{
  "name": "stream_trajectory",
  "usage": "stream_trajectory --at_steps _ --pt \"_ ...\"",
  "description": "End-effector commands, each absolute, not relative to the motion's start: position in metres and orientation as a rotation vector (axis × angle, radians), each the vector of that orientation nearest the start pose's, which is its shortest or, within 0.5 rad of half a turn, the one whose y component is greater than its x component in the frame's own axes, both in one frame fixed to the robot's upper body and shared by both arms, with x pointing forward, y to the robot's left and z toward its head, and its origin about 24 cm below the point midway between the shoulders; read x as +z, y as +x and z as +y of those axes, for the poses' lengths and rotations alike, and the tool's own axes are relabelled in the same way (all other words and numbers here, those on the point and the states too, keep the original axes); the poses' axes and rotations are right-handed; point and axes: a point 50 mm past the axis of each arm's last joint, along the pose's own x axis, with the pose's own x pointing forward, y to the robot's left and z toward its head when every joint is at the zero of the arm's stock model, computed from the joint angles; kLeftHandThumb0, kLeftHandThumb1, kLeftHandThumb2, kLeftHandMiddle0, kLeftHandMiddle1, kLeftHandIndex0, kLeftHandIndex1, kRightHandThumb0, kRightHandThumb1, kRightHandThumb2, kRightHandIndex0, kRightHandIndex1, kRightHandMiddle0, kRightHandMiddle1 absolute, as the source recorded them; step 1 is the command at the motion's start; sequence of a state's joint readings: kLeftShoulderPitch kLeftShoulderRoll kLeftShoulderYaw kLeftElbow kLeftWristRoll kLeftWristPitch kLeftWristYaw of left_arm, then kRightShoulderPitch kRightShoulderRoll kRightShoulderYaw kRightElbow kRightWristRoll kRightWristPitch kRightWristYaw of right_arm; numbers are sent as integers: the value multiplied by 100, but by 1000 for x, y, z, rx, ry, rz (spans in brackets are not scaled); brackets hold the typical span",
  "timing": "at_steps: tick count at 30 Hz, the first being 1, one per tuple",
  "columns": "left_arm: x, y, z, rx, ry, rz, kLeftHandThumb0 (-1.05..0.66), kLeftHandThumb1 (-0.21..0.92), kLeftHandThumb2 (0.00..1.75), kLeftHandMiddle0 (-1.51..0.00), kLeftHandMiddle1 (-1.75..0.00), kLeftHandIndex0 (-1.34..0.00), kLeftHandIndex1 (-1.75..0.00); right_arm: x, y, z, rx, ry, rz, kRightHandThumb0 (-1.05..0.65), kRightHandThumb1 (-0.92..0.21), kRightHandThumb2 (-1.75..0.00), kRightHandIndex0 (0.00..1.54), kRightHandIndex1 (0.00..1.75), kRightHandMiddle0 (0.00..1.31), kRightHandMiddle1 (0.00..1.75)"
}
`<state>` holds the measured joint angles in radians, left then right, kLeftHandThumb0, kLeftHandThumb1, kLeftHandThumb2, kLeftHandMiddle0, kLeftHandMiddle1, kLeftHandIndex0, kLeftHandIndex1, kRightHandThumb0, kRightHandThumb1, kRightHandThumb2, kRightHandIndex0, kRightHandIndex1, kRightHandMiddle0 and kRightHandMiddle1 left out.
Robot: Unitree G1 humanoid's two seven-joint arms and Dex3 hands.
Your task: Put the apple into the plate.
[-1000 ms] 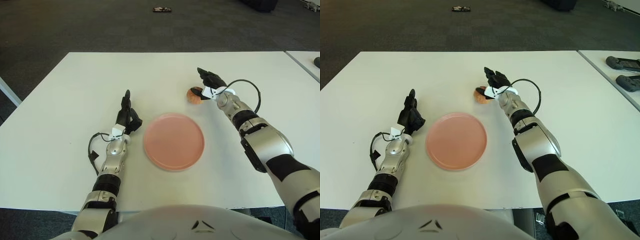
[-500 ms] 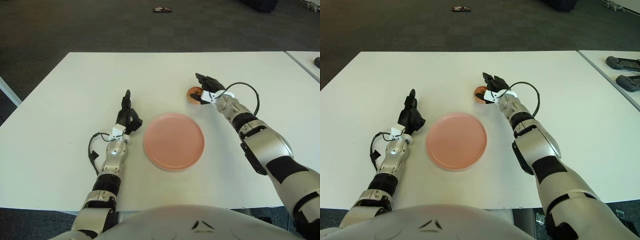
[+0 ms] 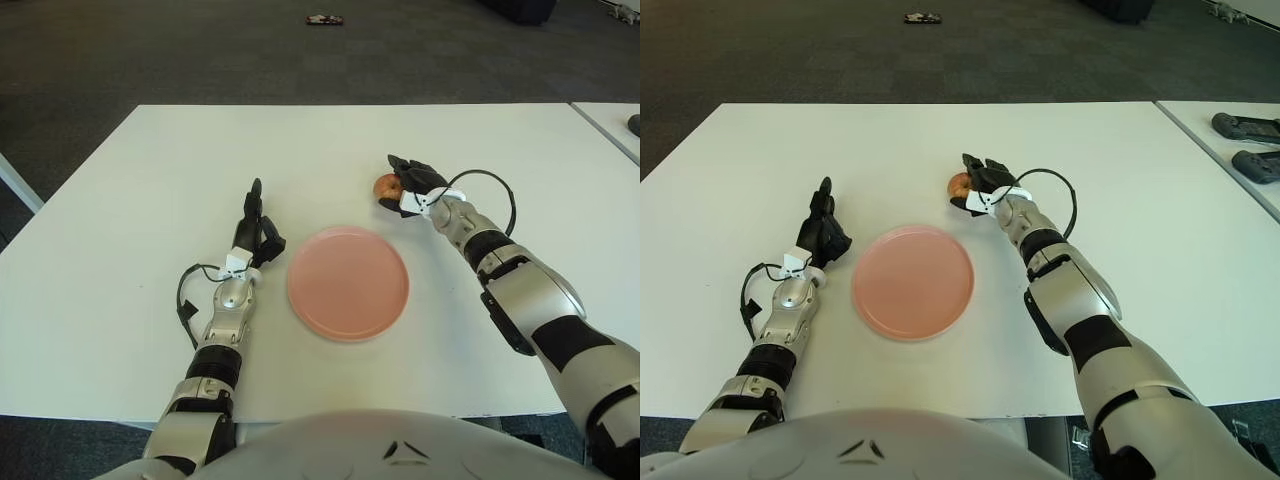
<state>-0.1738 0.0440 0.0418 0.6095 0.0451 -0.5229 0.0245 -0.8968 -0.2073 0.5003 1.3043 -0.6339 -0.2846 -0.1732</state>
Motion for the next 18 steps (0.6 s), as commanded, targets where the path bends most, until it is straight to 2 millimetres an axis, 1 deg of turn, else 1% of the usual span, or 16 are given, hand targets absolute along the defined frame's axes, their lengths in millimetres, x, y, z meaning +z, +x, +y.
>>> stream_trajectory --at_steps 1,8,18 --pt "-14 265 159 7 75 -22 -101 92 122 0 0 0 -6 31 368 -120 445 -1274 17 -105 -92 -72 0 0 0 0" --pt "-15 265 158 8 77 -21 -100 92 124 0 0 0 -7 22 363 -117 478 -1339 26 -105 -92 -71 0 0 0 0" --pt "-15 266 158 10 81 -20 -101 92 125 0 0 0 -8 18 361 -116 498 -1384 28 -105 -92 -72 0 0 0 0"
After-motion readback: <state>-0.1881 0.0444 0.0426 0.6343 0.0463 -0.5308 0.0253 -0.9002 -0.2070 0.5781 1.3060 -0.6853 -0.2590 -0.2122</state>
